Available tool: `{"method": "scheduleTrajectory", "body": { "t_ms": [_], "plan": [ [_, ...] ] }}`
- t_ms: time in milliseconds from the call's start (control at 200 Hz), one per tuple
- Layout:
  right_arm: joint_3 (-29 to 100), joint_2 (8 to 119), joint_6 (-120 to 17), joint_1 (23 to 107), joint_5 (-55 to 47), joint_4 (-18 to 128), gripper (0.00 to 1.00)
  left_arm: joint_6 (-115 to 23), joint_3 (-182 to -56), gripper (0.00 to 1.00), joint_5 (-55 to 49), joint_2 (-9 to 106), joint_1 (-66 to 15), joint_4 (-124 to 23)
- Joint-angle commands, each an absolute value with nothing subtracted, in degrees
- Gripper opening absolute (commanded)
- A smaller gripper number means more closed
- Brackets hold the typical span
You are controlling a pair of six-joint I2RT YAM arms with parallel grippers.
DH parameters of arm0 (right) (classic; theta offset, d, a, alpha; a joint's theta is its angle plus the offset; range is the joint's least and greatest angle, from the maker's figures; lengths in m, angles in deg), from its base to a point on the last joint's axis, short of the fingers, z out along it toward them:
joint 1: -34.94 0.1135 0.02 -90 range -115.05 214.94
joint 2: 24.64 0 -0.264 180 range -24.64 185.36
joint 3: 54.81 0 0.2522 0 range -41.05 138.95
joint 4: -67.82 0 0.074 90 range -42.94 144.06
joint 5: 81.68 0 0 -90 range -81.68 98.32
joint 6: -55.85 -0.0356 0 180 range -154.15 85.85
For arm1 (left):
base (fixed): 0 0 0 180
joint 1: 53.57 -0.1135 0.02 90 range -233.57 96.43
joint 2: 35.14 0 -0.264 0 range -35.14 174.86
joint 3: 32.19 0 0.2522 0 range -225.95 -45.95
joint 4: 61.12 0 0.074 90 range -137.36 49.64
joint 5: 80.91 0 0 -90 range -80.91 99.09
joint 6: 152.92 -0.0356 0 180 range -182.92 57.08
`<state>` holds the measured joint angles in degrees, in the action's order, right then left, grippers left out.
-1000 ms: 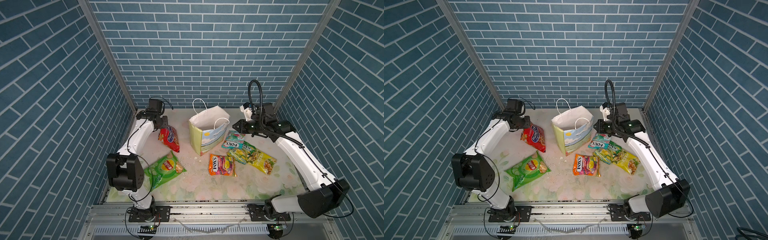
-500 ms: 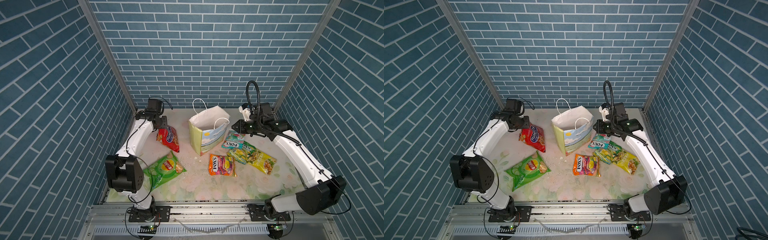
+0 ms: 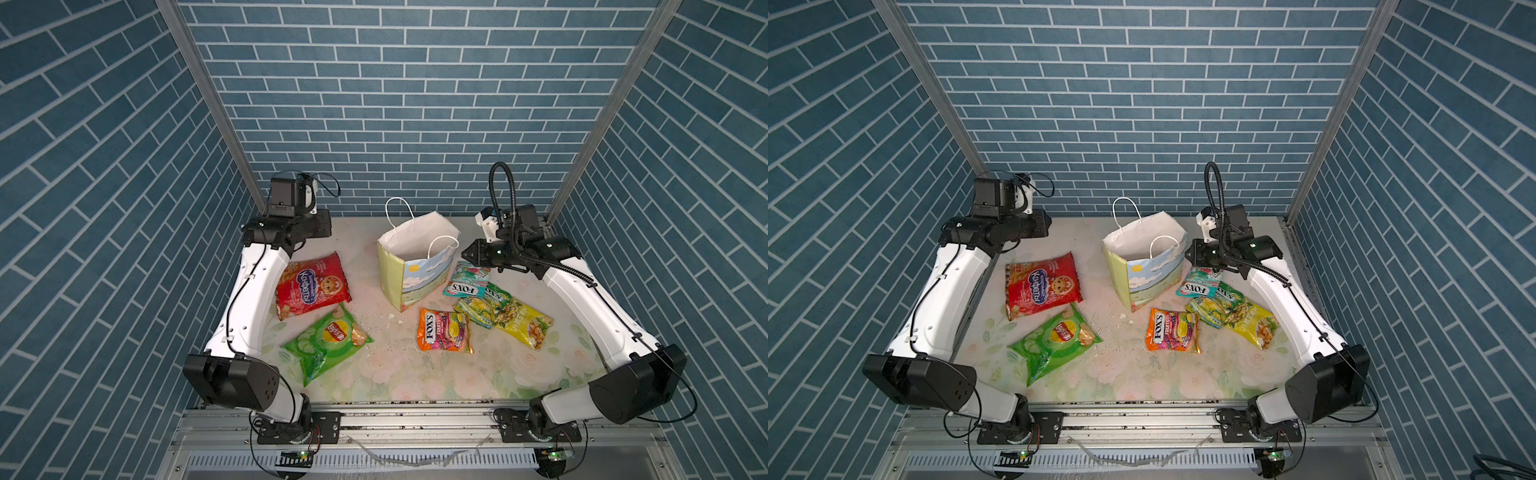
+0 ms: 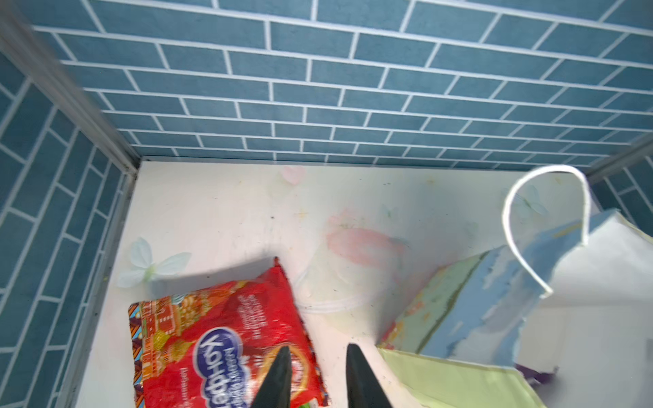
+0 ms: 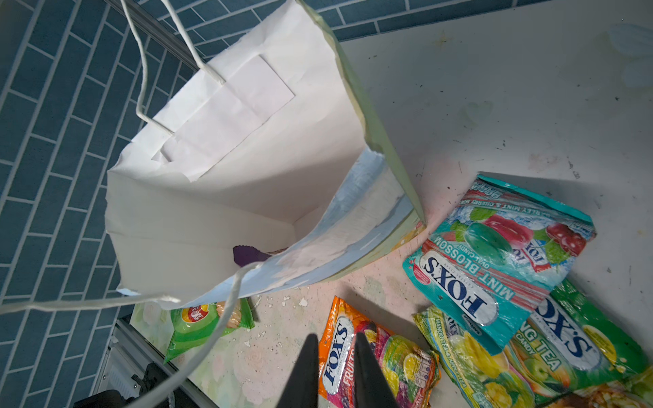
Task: Take the snacks out of the paper bag
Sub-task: Place the snack at the middle-left of the table, then pick up the snack from the center of the table.
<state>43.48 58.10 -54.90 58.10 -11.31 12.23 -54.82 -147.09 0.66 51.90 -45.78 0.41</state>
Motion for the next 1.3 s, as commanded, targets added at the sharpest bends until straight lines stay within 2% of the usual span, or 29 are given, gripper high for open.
{"method": "scheduleTrajectory", "body": {
  "t_ms": [0, 120, 305, 515, 605, 800, 1115, 1295],
  "plan": [
    [45.5, 58.5, -55.7, 58.4, -10.4, 12.3, 0.2, -60.4, -151.6, 0.29, -4.4, 54.3, -40.7, 6.0],
    [45.4, 58.4, -55.7, 58.4, -10.1, 12.2, 0.2, -64.1, -156.6, 0.34, -3.1, 57.5, -35.6, 9.9],
    [45.1, 57.5, -55.8, 58.3, -9.5, 12.1, 0.2, -65.6, -162.2, 0.35, -4.2, 63.3, -32.7, 13.7],
    [43.9, 56.1, -56.0, 58.3, -8.8, 12.1, 0.2, -65.7, -162.8, 0.36, -6.6, 65.7, -31.0, 10.6],
    [43.5, 55.6, -56.0, 58.3, -8.3, 11.9, 0.2, -65.9, -164.1, 0.46, -7.1, 67.2, -30.3, 10.6],
    [43.5, 55.3, -55.5, 58.2, -7.8, 11.5, 0.2, -67.0, -168.3, 0.58, -5.5, 71.0, -28.4, 12.0],
    [44.3, 54.7, -54.2, 58.0, -6.4, 9.9, 0.2, -67.3, -175.5, 0.55, 0.3, 76.2, -27.7, 14.4],
    [44.5, 54.5, -53.6, 57.7, -5.8, 9.2, 0.2, -67.6, -178.5, 0.55, -1.2, 78.9, -27.7, 16.5]
  ]
}}
